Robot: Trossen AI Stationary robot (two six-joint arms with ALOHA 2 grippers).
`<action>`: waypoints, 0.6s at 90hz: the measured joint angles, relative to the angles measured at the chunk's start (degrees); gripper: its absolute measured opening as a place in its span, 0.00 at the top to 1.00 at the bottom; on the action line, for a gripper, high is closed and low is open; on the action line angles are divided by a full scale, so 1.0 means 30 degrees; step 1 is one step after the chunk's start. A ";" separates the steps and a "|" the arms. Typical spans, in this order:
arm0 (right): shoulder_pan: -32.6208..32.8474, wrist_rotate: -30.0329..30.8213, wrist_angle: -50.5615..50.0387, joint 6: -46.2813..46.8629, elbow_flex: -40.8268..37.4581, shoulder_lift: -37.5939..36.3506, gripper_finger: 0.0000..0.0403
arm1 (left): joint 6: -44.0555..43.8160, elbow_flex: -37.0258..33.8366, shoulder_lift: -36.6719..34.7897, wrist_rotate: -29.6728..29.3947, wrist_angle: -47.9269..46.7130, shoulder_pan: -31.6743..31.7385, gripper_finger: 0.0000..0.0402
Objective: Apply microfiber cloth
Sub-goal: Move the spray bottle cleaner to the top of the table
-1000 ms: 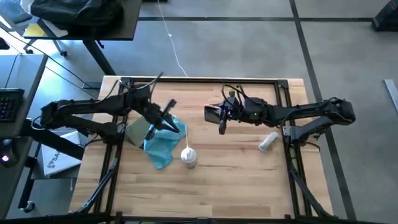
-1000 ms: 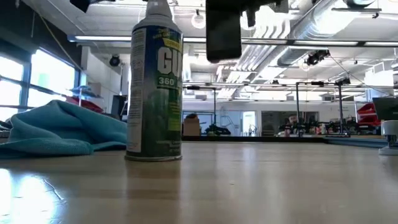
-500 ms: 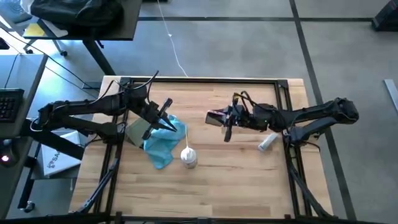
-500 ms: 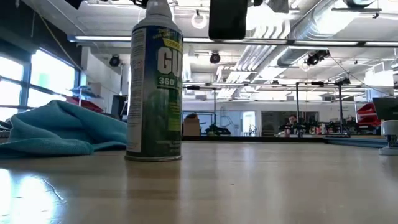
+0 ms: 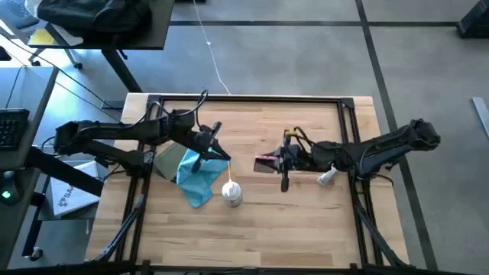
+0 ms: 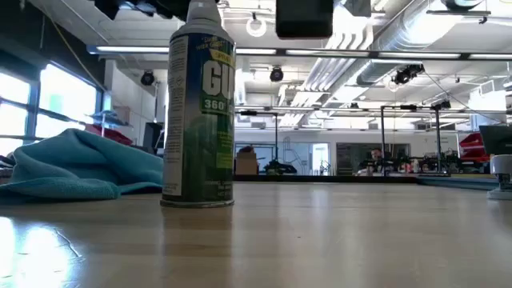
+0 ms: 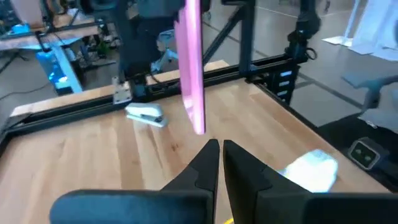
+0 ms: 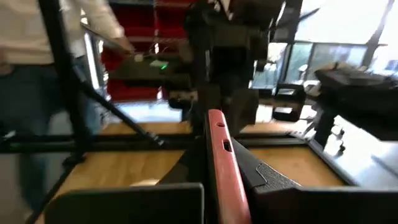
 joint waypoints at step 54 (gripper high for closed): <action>0.2795 0.1429 -0.1786 0.3168 -0.0015 0.0255 1.00 | -0.6709 0.0007 -0.0362 -1.2999 -0.3994 -1.1865 1.00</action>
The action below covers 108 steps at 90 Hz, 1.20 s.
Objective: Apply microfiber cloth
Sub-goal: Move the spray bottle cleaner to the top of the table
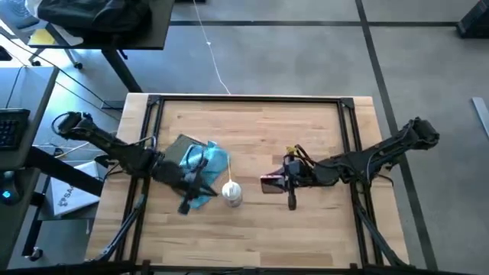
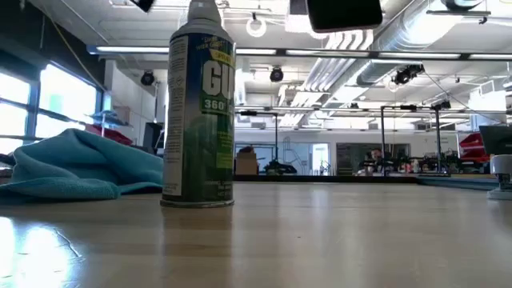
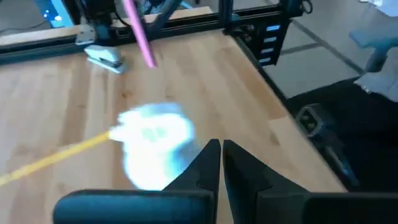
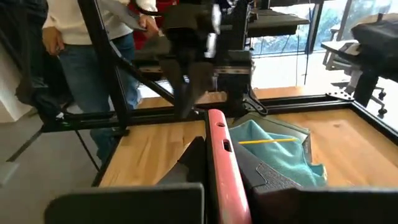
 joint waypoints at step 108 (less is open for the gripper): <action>0.3198 0.4233 0.1894 0.1546 0.0007 0.2703 1.00 | -0.4878 -0.3031 1.1322 -0.8540 1.1701 -0.1162 1.00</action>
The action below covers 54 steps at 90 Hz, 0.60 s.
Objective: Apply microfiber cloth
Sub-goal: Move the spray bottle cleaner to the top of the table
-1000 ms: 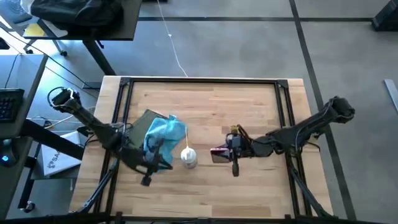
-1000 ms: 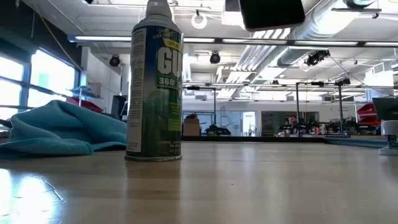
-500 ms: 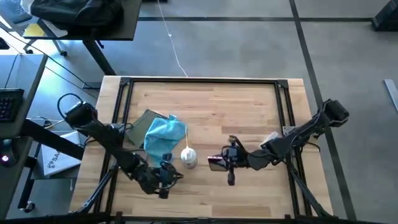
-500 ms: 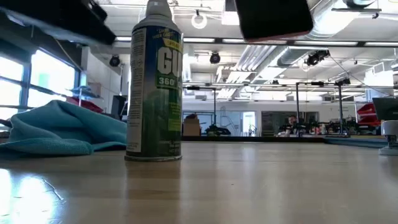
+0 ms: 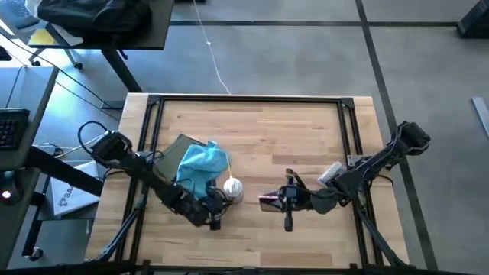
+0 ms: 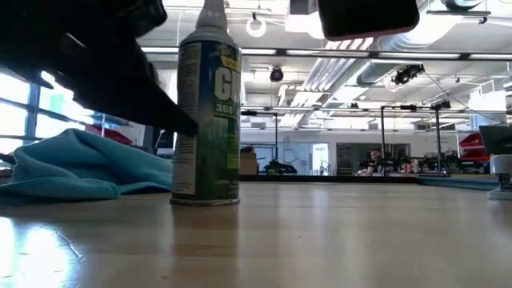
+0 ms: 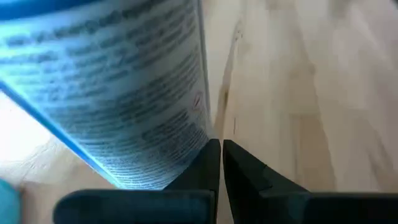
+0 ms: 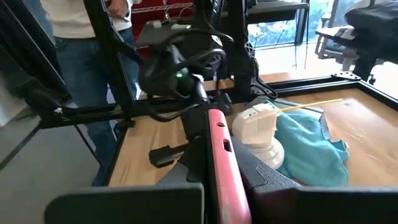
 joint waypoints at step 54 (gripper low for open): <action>-0.0102 -0.0002 0.0007 -0.0147 0.0000 0.0000 1.00 | 0.5983 -0.2834 0.2628 0.4963 1.3089 0.8069 1.00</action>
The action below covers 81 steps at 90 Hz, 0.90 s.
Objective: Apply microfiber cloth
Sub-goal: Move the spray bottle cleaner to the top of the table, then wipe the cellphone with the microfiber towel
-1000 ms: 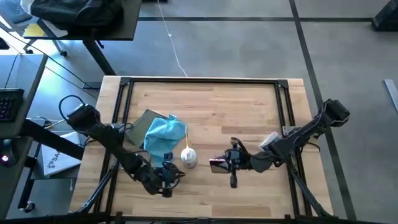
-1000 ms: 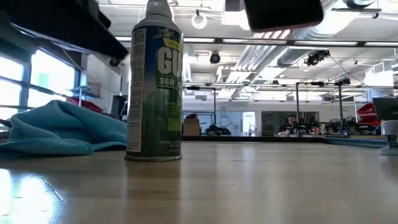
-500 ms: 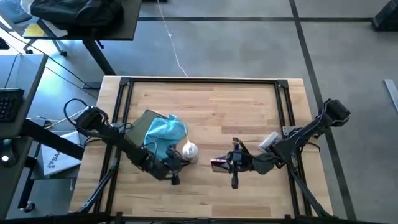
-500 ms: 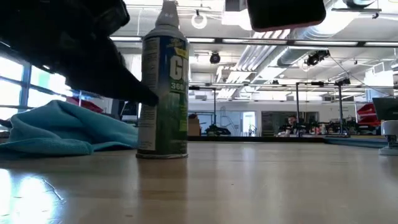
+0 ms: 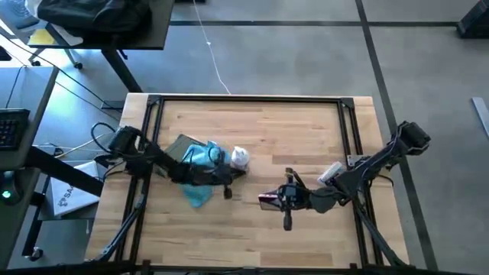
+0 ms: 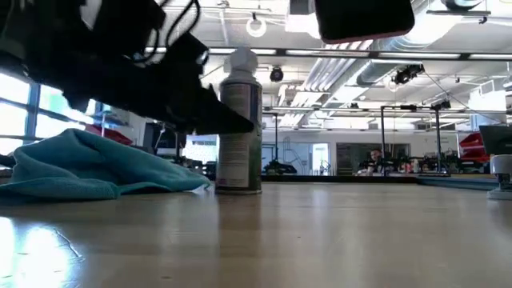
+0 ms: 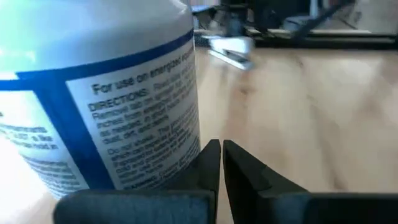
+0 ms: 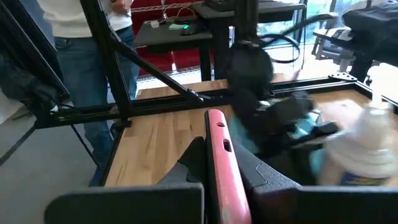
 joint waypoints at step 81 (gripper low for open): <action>-0.0007 0.0553 -0.0041 -0.0826 0.0000 0.0000 1.00 | 0.0100 -0.0882 -0.2082 0.2745 -0.2956 0.3945 1.00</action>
